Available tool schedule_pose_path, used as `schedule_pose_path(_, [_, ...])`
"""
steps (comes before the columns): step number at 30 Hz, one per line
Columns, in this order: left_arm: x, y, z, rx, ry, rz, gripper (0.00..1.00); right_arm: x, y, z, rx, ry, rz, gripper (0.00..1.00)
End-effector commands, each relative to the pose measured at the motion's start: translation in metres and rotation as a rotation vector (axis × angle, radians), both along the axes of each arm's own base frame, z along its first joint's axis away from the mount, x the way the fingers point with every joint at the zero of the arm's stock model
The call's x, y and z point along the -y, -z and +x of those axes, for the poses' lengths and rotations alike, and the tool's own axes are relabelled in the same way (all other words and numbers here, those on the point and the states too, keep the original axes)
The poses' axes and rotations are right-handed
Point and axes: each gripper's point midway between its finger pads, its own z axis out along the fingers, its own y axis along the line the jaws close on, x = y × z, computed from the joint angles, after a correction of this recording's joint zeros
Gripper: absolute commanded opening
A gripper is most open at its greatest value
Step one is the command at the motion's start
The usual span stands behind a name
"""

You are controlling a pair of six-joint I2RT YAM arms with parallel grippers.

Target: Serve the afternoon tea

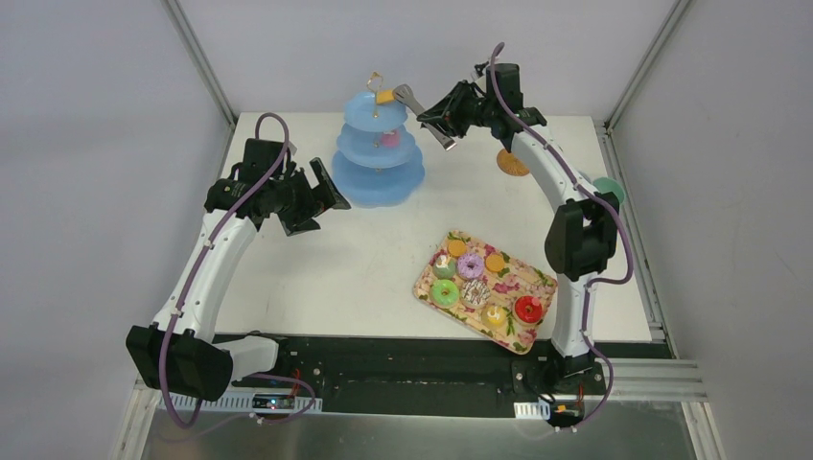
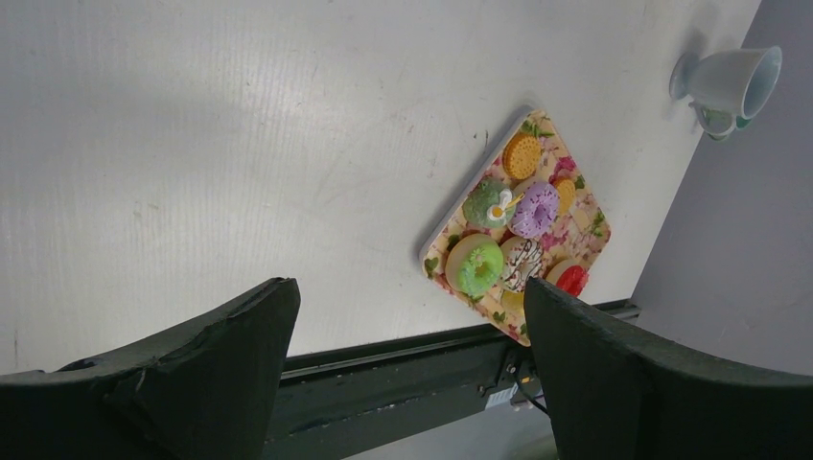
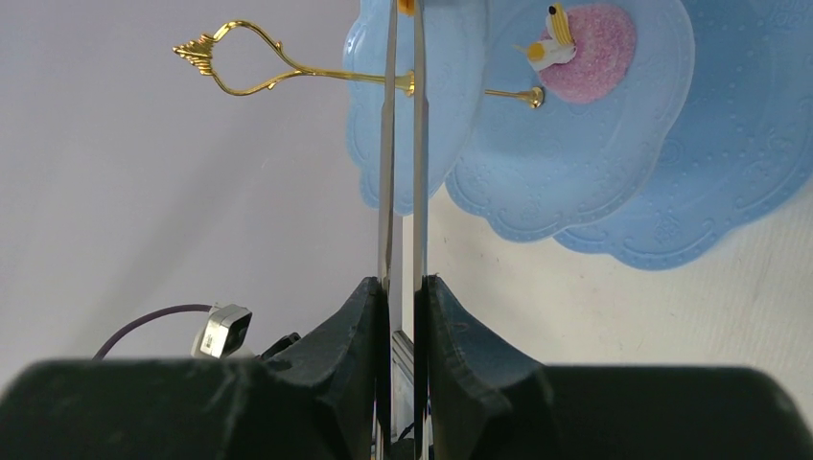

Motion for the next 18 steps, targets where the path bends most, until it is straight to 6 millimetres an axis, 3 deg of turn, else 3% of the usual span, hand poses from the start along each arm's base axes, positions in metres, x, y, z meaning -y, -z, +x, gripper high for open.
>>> schedule_pose_path(1, [-0.002, -0.013, 0.01, 0.052, -0.007, 0.012, 0.91, -0.004, -0.04, 0.0, 0.096, -0.015, 0.046, 0.02])
schedule_pose_path(13, [-0.001, -0.014, 0.009, 0.053, -0.005, 0.009, 0.91, 0.0, -0.048, 0.0, 0.104, -0.01, 0.048, 0.02])
schedule_pose_path(15, [-0.001, -0.014, 0.009, 0.055, -0.003, 0.009, 0.92, -0.009, -0.06, -0.018, -0.083, -0.042, 0.178, 0.41])
schedule_pose_path(18, [-0.001, -0.014, 0.008, 0.054, 0.0, 0.008, 0.91, -0.009, -0.063, -0.023, -0.096, -0.043, 0.19, 0.43])
